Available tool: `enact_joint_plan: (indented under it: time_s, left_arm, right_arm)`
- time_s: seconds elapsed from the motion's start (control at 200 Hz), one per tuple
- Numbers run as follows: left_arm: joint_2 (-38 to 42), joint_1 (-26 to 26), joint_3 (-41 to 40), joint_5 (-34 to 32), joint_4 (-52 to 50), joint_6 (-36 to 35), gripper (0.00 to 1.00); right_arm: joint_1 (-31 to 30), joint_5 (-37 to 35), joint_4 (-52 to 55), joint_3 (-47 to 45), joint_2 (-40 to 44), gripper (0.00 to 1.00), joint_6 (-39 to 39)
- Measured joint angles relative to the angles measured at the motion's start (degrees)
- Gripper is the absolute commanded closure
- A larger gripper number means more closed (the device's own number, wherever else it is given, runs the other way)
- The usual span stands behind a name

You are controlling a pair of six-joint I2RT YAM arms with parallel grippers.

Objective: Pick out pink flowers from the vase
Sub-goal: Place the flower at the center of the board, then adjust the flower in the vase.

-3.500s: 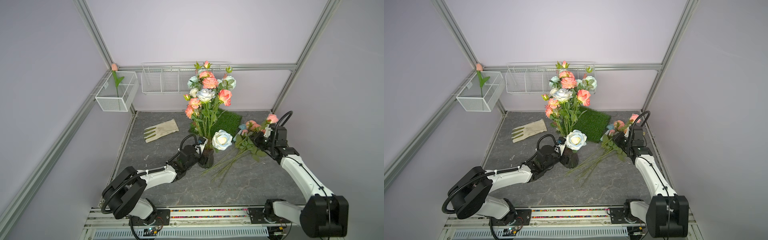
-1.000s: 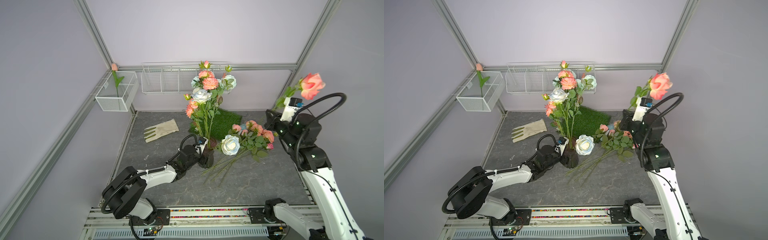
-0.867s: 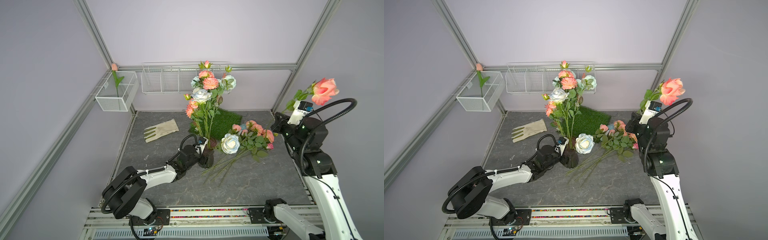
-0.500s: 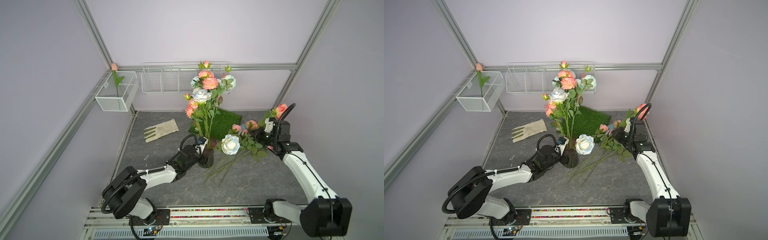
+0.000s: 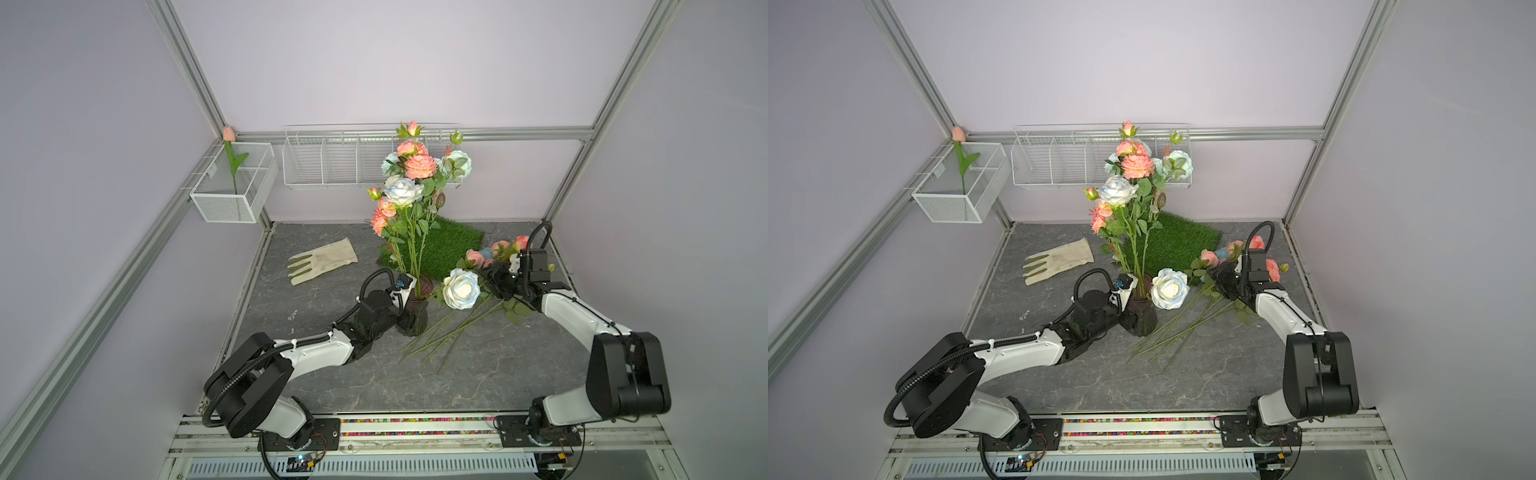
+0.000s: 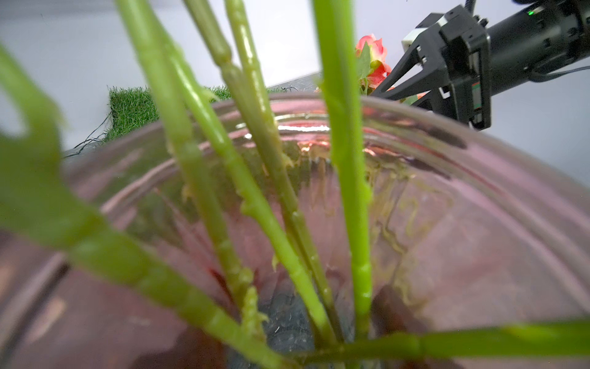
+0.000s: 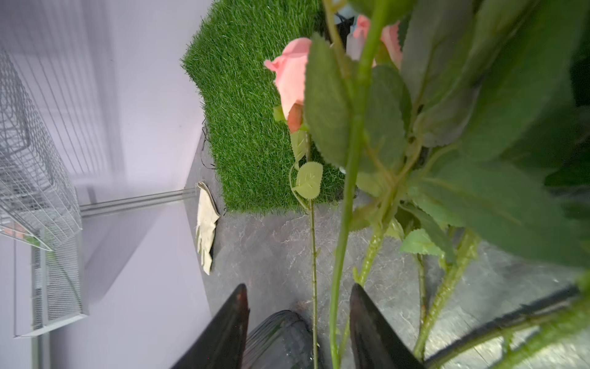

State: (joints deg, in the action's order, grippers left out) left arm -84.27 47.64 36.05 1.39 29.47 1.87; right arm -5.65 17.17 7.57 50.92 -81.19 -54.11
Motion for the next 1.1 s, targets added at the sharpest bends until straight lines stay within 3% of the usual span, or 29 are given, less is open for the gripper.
enact_joint_plan:
  time_s: [0.115, 0.285, 0.425, 0.565, 0.7, 0.85, 0.985, 1.1]
  left_arm:
    - [0.0, 0.0, 0.0, 0.0, 0.0, 0.0, 1.0]
    - [0.0, 0.0, 0.0, 0.0, 0.0, 0.0, 1.0]
    - [-0.02, 0.0, 0.0, 0.0, 0.0, 0.0, 1.0]
    - [-0.02, 0.0, 0.02, 0.0, 0.02, 0.0, 1.0]
    - [-0.07, 0.0, 0.02, 0.0, 0.0, 0.0, 1.0]
    - [-0.07, 0.0, 0.04, 0.0, -0.02, -0.02, 1.0]
    - [-0.07, 0.0, 0.04, 0.0, -0.02, 0.0, 1.0]
    - [-0.07, 0.0, 0.04, 0.0, 0.0, 0.0, 1.0]
  right_arm:
    - [-3.78, -5.27, 4.9, 1.11, 7.28, 0.49, 4.52]
    - [-8.98, -5.05, 10.05, 2.58, 14.36, 0.61, 13.55]
    - [-14.86, 1.86, 12.37, 0.15, 19.32, 0.64, 22.91]
    - [-21.09, 15.17, 11.98, -3.87, 23.3, 0.64, 28.65]
    - [-26.6, 24.13, 10.16, -3.5, 22.77, 0.64, 32.06]
    - [-28.52, 30.51, 6.49, 2.03, 18.43, 0.63, 33.55]
    - [-28.57, 30.45, 0.96, 7.39, 14.1, 0.61, 33.38]
    - [-28.5, 25.29, -2.08, 12.81, 9.07, 0.58, 32.61]
